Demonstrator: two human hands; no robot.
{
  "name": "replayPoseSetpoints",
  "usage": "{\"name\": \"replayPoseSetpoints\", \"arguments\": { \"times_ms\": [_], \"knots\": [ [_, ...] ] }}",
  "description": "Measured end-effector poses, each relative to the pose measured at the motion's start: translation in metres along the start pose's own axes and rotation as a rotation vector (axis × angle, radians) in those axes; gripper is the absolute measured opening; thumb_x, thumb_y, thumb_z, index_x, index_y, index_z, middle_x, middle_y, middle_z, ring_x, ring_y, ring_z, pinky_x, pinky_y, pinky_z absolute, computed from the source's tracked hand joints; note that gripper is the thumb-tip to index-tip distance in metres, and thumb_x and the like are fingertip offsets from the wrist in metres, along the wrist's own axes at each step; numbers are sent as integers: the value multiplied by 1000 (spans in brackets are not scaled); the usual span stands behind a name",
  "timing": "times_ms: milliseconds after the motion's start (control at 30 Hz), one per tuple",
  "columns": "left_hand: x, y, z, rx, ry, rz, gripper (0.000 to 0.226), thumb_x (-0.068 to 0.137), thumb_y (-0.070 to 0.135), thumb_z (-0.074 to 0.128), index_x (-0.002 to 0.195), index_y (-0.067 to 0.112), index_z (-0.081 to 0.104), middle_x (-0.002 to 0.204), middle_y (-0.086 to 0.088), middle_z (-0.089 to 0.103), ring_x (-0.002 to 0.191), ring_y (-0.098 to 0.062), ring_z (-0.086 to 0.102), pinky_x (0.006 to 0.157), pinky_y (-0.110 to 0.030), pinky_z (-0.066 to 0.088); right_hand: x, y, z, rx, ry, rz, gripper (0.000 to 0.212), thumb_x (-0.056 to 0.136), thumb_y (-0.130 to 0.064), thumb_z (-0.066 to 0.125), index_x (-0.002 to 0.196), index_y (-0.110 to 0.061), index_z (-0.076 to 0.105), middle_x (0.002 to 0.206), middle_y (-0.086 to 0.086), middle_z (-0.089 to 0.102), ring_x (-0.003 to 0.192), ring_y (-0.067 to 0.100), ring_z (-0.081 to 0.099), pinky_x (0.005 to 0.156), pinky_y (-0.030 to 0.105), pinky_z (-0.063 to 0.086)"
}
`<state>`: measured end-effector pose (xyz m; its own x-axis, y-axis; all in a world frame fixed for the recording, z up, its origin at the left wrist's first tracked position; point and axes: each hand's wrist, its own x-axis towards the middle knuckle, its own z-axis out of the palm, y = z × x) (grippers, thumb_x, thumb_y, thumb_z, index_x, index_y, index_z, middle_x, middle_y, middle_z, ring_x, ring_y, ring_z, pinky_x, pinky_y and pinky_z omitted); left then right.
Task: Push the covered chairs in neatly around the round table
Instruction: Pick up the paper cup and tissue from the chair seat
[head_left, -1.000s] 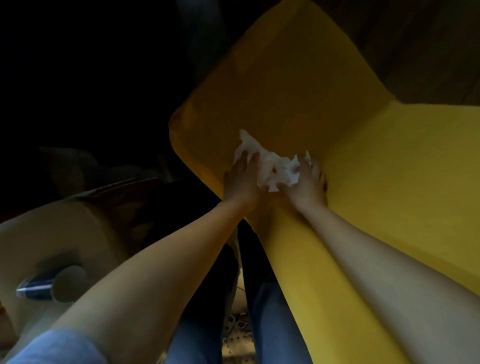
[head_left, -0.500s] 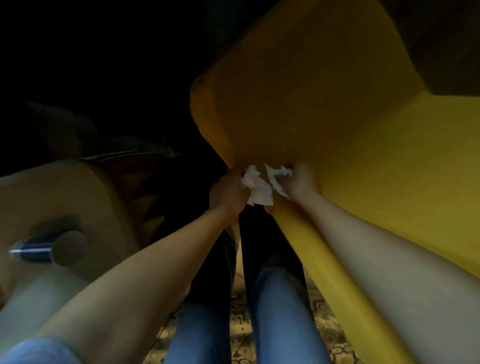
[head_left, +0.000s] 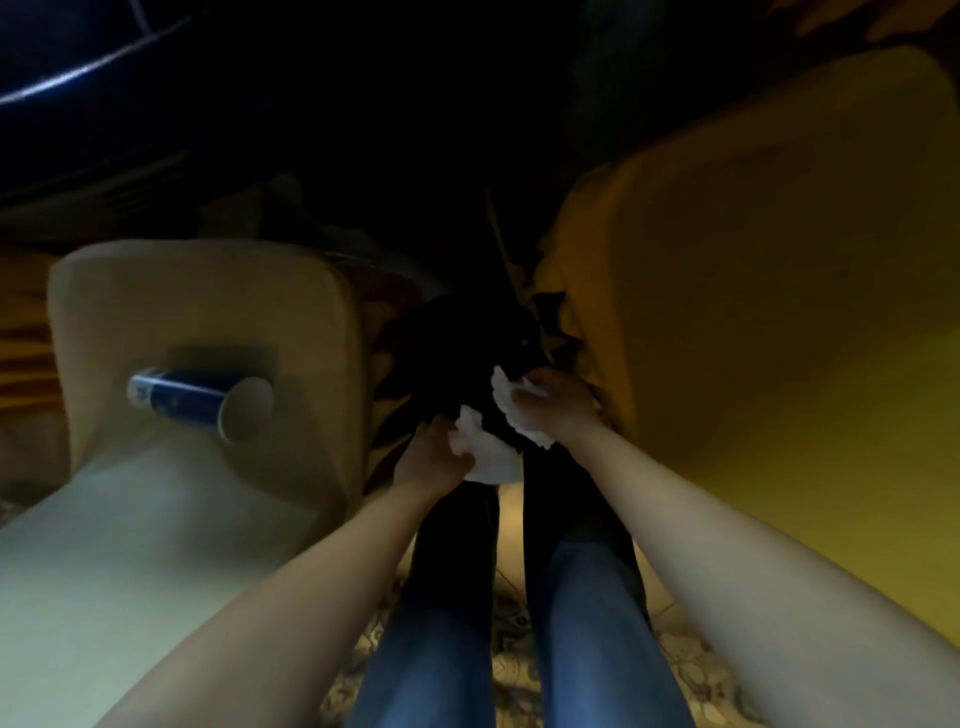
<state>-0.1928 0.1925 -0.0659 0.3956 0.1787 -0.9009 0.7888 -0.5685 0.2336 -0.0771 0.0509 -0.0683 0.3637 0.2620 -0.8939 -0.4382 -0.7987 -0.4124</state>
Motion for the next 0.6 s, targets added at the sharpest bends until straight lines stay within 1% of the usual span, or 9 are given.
{"name": "replayPoseSetpoints", "arguments": {
  "times_ms": [33, 100, 233, 300, 367, 400, 500, 567, 600],
  "knots": [
    [1, -6, -1, -41, 13, -16, 47, 88, 32, 55, 129, 12, 45, 125, -8, 53, 114, -25, 53, 93, -40, 47, 2, -6, 8, 24, 5, -5, 30, 94, -28, 47, 118, -12, 55, 113, 5, 57, 100, 20, 54, 76, 25, 37],
    [3, -17, -2, -116, 6, -9, 55, 84, 30, 62, 132, 9, 43, 127, -9, 53, 115, -27, 53, 93, -39, 47, 8, -15, 25, 55, 9, -6, 35, 92, -29, 49, 123, -13, 53, 124, 7, 57, 111, 24, 55, 82, 27, 41],
    [8, -34, -3, -174, -49, 19, 52, 80, 20, 70, 125, 4, 50, 122, -12, 59, 115, -27, 53, 96, -35, 43, 15, -27, 49, 65, -15, 68, 57, 94, -32, 48, 146, -15, 29, 150, 8, 35, 134, 25, 36, 105, 32, 33],
    [8, -44, -4, -280, 11, 6, 57, 80, 20, 69, 129, 8, 45, 128, -9, 54, 120, -27, 49, 98, -40, 42, 15, -30, 58, 34, -19, 98, 58, 95, -29, 46, 147, -16, 24, 152, 9, 31, 135, 28, 34, 105, 33, 32],
    [5, -56, -6, -359, 96, -30, 64, 82, 25, 67, 137, 13, 35, 136, -7, 48, 124, -26, 46, 100, -41, 41, 14, -31, 67, 22, -22, 114, 54, 95, -28, 45, 146, -20, 27, 149, 10, 35, 132, 29, 38, 98, 32, 36],
    [3, -62, -8, -394, 158, -34, 61, 83, 26, 65, 135, 14, 37, 134, -7, 51, 121, -26, 49, 97, -39, 43, 12, -32, 72, 23, -25, 120, 53, 95, -28, 45, 145, -22, 28, 148, 9, 36, 132, 29, 38, 95, 31, 36],
    [-9, -77, -27, -557, 415, 14, 32, 86, 21, 61, 116, 14, 53, 108, -7, 66, 101, -26, 63, 79, -34, 49, 8, -43, 87, -14, -52, 117, 53, 94, -29, 46, 144, -18, 32, 147, 8, 38, 132, 27, 39, 94, 28, 33],
    [-24, -87, -48, -622, 587, 66, 19, 86, 17, 59, 105, 18, 58, 92, 2, 66, 89, -20, 65, 70, -28, 48, 3, -57, 101, -55, -60, 96, 45, 95, -29, 46, 138, -15, 42, 140, 8, 47, 125, 26, 46, 94, 29, 37],
    [-30, -93, -59, -649, 674, 73, 16, 85, 15, 57, 101, 21, 58, 88, 7, 65, 85, -16, 65, 68, -25, 47, 0, -65, 110, -67, -56, 69, 40, 95, -28, 46, 132, -13, 49, 132, 9, 54, 118, 25, 52, 94, 31, 40]
  ]
}}
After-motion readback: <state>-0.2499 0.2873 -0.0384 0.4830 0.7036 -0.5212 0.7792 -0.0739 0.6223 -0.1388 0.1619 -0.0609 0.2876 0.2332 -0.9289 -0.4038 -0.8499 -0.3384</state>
